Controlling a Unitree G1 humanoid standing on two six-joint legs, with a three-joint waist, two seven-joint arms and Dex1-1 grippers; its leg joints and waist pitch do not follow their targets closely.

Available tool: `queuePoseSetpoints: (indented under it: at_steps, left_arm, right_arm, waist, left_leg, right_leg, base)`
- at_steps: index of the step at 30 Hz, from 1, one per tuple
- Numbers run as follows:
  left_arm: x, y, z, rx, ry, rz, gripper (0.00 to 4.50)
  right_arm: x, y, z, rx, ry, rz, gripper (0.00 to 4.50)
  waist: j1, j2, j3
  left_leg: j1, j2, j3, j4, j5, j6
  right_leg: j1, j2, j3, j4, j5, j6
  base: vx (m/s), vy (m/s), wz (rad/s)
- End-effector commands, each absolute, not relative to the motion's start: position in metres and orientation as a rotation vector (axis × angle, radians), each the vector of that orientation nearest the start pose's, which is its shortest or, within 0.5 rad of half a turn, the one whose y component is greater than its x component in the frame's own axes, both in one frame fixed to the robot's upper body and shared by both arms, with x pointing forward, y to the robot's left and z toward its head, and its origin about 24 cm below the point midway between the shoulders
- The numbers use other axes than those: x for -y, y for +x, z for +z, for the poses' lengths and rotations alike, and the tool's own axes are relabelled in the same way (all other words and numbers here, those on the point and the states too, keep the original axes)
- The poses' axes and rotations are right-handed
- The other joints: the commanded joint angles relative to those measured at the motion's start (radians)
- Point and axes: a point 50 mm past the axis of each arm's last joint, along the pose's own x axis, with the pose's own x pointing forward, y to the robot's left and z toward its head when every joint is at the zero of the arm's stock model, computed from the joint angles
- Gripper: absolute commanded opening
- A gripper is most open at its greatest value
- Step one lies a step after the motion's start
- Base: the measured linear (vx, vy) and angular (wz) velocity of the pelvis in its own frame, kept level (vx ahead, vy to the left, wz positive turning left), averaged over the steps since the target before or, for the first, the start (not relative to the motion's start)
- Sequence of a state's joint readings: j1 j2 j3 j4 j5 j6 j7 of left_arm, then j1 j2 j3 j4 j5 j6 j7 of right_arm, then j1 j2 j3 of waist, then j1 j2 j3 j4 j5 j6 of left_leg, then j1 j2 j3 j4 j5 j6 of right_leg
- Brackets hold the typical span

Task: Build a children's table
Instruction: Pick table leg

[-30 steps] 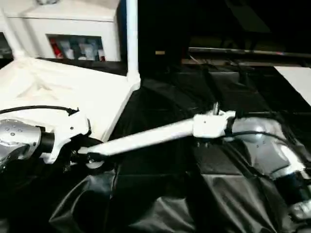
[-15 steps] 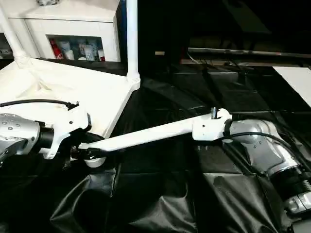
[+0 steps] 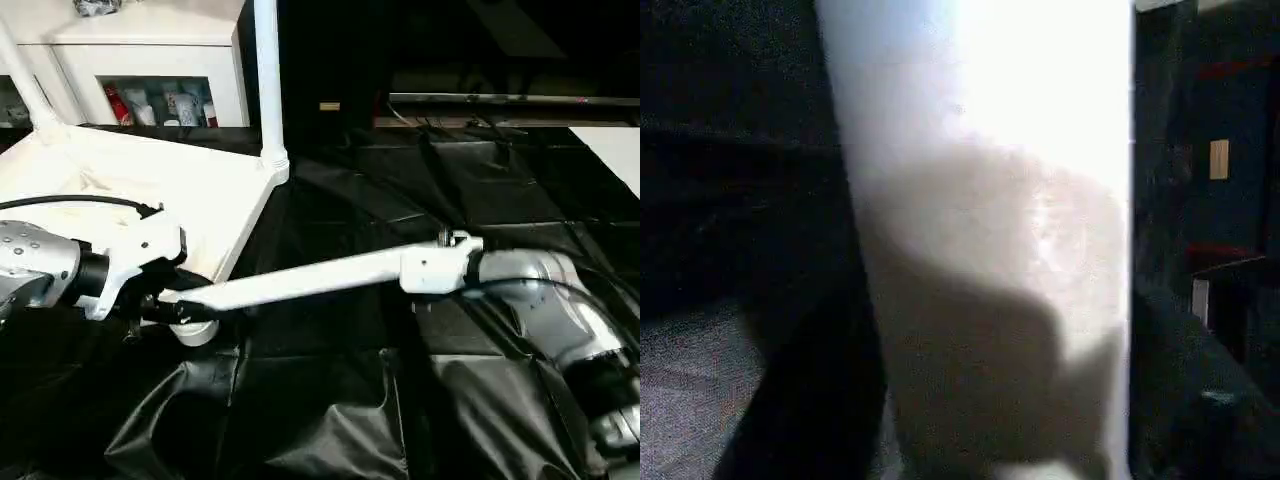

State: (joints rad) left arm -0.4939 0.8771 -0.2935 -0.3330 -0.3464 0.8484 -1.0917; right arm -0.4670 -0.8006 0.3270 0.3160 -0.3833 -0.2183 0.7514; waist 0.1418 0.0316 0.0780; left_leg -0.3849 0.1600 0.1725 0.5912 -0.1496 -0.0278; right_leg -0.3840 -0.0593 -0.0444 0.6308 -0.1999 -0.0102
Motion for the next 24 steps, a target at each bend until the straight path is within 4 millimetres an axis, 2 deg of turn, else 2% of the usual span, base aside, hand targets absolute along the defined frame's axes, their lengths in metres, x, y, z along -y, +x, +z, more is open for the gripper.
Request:
queuePoseSetpoints:
  at_steps: [1,2,3,4,5,6,8,10,11,12,13,14,15,16,17,19,21,22,23,24]
  left_arm:
    - [-0.162,0.266,0.175,-0.433,0.52,-1.238,1.47]
    - [-0.162,0.266,0.175,-0.433,0.52,-1.238,1.47]
    - [-0.162,0.267,0.174,-0.43,0.508,-1.232,1.47]
    - [-0.162,0.269,0.175,-0.42,0.515,-1.231,1.47]
    - [-0.163,0.27,0.176,-0.412,0.512,-1.227,1.47]
    - [-0.164,0.272,0.177,-0.408,0.512,-1.223,1.82]
    - [-0.165,0.275,0.178,-0.403,0.488,-1.206,2.17]
    - [-0.168,0.282,0.181,-0.384,0.451,-1.168,2.17]
    - [-0.168,0.282,0.181,-0.384,0.451,-1.168,2.24]
    - [-0.171,0.284,0.183,-0.364,0.442,-1.159,2.39]
    - [-0.174,0.284,0.185,-0.343,0.436,-1.151,2.54]
    - [-0.177,0.286,0.19,-0.298,0.428,-1.133,2.6]
    - [-0.177,0.286,0.19,-0.298,0.428,-1.133,2.6]
    - [-0.181,0.289,0.199,-0.224,0.41,-1.11,2.58]
    - [-0.188,0.292,0.208,-0.164,0.38,-1.07,2.58]
    - [-0.201,0.296,0.228,-0.025,0.355,-0.992,2.58]
    - [-0.205,0.297,0.235,0.014,0.33,-0.963,2.58]
    - [-0.221,0.307,0.252,0.121,0.223,-0.828,2.58]
    - [-0.23,0.312,0.258,0.161,0.168,-0.761,2.58]
    - [-0.242,0.318,0.264,0.212,0.089,-0.656,2.58]
  right_arm:
    - [0.223,0.304,0.088,-0.267,-1.25,0.918,2.48]
    - [0.223,0.304,0.088,-0.267,-1.25,0.918,2.48]
    - [0.221,0.304,0.087,-0.262,-1.237,0.922,2.38]
    - [0.221,0.304,0.086,-0.262,-1.234,0.924,2.32]
    - [0.221,0.304,0.087,-0.257,-1.234,0.925,2.28]
    - [0.22,0.304,0.088,-0.255,-1.234,0.925,2.23]
    - [0.221,0.305,0.09,-0.253,-1.239,0.925,2.19]
    - [0.221,0.306,0.091,-0.251,-1.25,0.926,2.17]
    - [0.221,0.306,0.091,-0.251,-1.25,0.926,2.11]
    - [0.222,0.305,0.091,-0.249,-1.249,0.926,2.04]
    - [0.221,0.304,0.091,-0.247,-1.246,0.926,2.0]
    - [0.222,0.303,0.09,-0.251,-1.235,0.927,1.99]
    - [0.222,0.303,0.09,-0.251,-1.235,0.927,1.99]
    - [0.223,0.301,0.088,-0.261,-1.227,0.93,1.97]
    - [0.224,0.3,0.087,-0.268,-1.221,0.934,1.97]
    - [0.225,0.298,0.086,-0.273,-1.202,0.934,1.97]
    - [0.226,0.298,0.086,-0.273,-1.187,0.927,1.97]
    - [0.232,0.297,0.085,-0.293,-1.142,0.891,1.97]
    - [0.236,0.297,0.083,-0.308,-1.123,0.872,1.97]
    - [0.241,0.295,0.081,-0.334,-1.101,0.847,1.97]
  waist:
    - [0.003,-0.007,-0.07]
    - [-0.001,0.004,-0.068]
    - [-0.001,0.005,-0.07]
    - [-0.003,-0.003,-0.071]
    - [-0.001,-0.001,-0.069]
    - [-0.001,0.0,-0.069]
    - [-0.004,-0.001,-0.067]
    - [-0.002,0.003,-0.07]
    - [-0.002,0.002,-0.069]
    - [-0.004,-0.009,-0.071]
    - [-0.006,-0.017,-0.068]
    - [-0.005,-0.017,-0.068]
    - [-0.005,-0.014,-0.068]
    - [-0.007,-0.019,-0.069]
    - [-0.005,-0.016,-0.069]
    - [-0.006,-0.017,-0.07]
    - [-0.005,-0.018,-0.071]
    - [-0.004,-0.023,-0.071]
    - [-0.003,-0.022,-0.069]
    - [0.002,-0.019,-0.073]
  left_leg:
    - [0.024,0.06,-0.029,-0.064,-0.338,0.002]
    - [0.024,0.059,-0.029,-0.064,-0.344,-0.001]
    - [0.024,0.059,-0.029,-0.063,-0.347,-0.003]
    - [0.025,0.059,-0.027,-0.063,-0.345,-0.003]
    - [0.025,0.058,-0.028,-0.063,-0.346,-0.001]
    - [0.027,0.059,-0.028,-0.063,-0.348,-0.002]
    - [0.026,0.059,-0.027,-0.064,-0.35,-0.003]
    - [0.03,0.06,-0.027,-0.062,-0.36,-0.004]
    - [0.032,0.059,-0.026,-0.061,-0.365,-0.005]
    - [0.03,0.059,-0.025,-0.061,-0.359,-0.003]
    - [0.02,0.058,-0.026,-0.064,-0.339,0.003]
    - [0.025,0.058,-0.024,-0.061,-0.336,0.007]
    - [0.024,0.058,-0.024,-0.061,-0.332,0.008]
    - [0.021,0.06,-0.025,-0.063,-0.327,0.007]
    - [0.023,0.059,-0.023,-0.061,-0.326,0.008]
    - [0.02,0.059,-0.024,-0.061,-0.319,0.01]
    - [0.024,0.059,-0.023,-0.06,-0.323,0.012]
    - [0.022,0.06,-0.024,-0.061,-0.32,0.014]
    - [0.025,0.055,-0.019,-0.056,-0.325,0.017]
    - [0.029,0.054,-0.019,-0.052,-0.324,0.016]
  right_leg:
    - [0.033,-0.083,0.048,-0.086,-0.302,-0.218]
    - [0.03,-0.081,0.047,-0.088,-0.313,-0.215]
    - [0.03,-0.081,0.047,-0.088,-0.316,-0.214]
    - [0.03,-0.08,0.047,-0.089,-0.315,-0.213]
    - [0.029,-0.08,0.047,-0.09,-0.328,-0.209]
    - [0.027,-0.081,0.048,-0.09,-0.333,-0.208]
    - [0.027,-0.079,0.048,-0.09,-0.335,-0.204]
    - [0.026,-0.083,0.048,-0.095,-0.336,-0.212]
    - [0.024,-0.08,0.047,-0.093,-0.326,-0.218]
    - [0.028,-0.079,0.046,-0.092,-0.317,-0.217]
    - [0.033,-0.079,0.045,-0.09,-0.317,-0.208]
    - [0.027,-0.081,0.047,-0.091,-0.337,-0.199]
    - [0.028,-0.083,0.048,-0.09,-0.345,-0.197]
    - [0.029,-0.082,0.047,-0.091,-0.35,-0.191]
    - [0.027,-0.083,0.047,-0.093,-0.348,-0.193]
    - [0.029,-0.082,0.046,-0.09,-0.33,-0.195]
    - [0.027,-0.081,0.046,-0.089,-0.325,-0.197]
    - [0.029,-0.081,0.045,-0.089,-0.322,-0.198]
    - [0.025,-0.078,0.045,-0.09,-0.324,-0.205]
    - [0.024,-0.079,0.044,-0.089,-0.318,-0.209]
  base:
    - [0.0,0.0,0.0]
    - [0.0,0.0,0.0]
    - [0.0,0.0,0.0]
    - [0.0,0.0,0.0]
    - [0.0,0.0,0.0]
    - [0.0,0.0,0.0]
    - [0.0,0.0,0.0]
    - [0.0,0.0,0.0]
    - [0.0,0.0,0.0]
    - [0.0,0.0,0.0]
    - [0.0,0.0,0.0]
    - [0.0,0.0,0.0]
    - [0.0,0.0,0.0]
    - [0.0,0.0,0.0]
    - [0.0,0.0,0.0]
    - [0.0,0.0,0.0]
    - [0.0,0.0,0.0]
    - [0.0,0.0,0.0]
    - [0.0,0.0,0.0]
    - [0.0,0.0,0.0]
